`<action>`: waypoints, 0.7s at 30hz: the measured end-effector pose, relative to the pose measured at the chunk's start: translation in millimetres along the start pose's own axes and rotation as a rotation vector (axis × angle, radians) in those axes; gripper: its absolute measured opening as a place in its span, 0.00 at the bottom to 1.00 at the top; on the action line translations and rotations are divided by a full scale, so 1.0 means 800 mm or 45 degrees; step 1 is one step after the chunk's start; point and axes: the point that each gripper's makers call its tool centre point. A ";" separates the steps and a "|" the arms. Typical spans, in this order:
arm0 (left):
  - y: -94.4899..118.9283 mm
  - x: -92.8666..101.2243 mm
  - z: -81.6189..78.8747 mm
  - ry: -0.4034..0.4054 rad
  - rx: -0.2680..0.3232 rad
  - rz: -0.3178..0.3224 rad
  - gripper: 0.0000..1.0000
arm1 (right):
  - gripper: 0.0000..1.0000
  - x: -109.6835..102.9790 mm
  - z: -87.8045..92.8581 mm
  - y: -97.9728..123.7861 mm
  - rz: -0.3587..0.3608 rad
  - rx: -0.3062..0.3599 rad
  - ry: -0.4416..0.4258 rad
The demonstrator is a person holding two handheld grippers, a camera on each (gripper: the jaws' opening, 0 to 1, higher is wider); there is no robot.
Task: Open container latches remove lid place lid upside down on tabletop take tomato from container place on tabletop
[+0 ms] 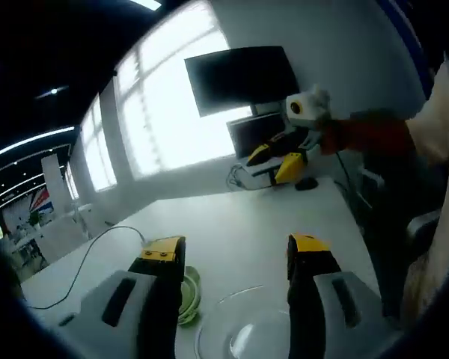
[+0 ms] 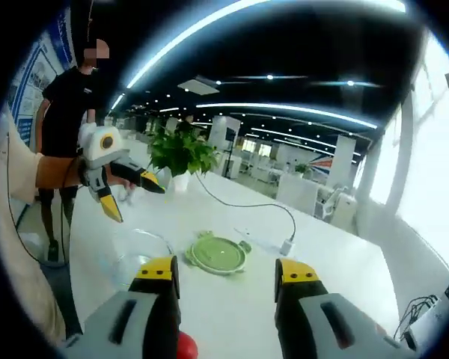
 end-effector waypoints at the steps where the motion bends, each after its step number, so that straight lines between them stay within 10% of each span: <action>1: 0.010 -0.008 -0.002 0.012 0.014 -0.037 0.46 | 0.45 0.006 -0.008 0.004 0.031 0.036 -0.011; 21: 0.209 -0.078 -0.006 0.013 0.148 -0.600 0.45 | 0.43 0.102 -0.007 0.113 0.425 0.277 -0.170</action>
Point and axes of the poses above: the point that each gripper's makers call its tool centre point, and the gripper's own axes: y roughly backward along the fingers, x roughly to its right, z roughly out of its underside, and after that the axes turned 3 degrees about z, right-handed
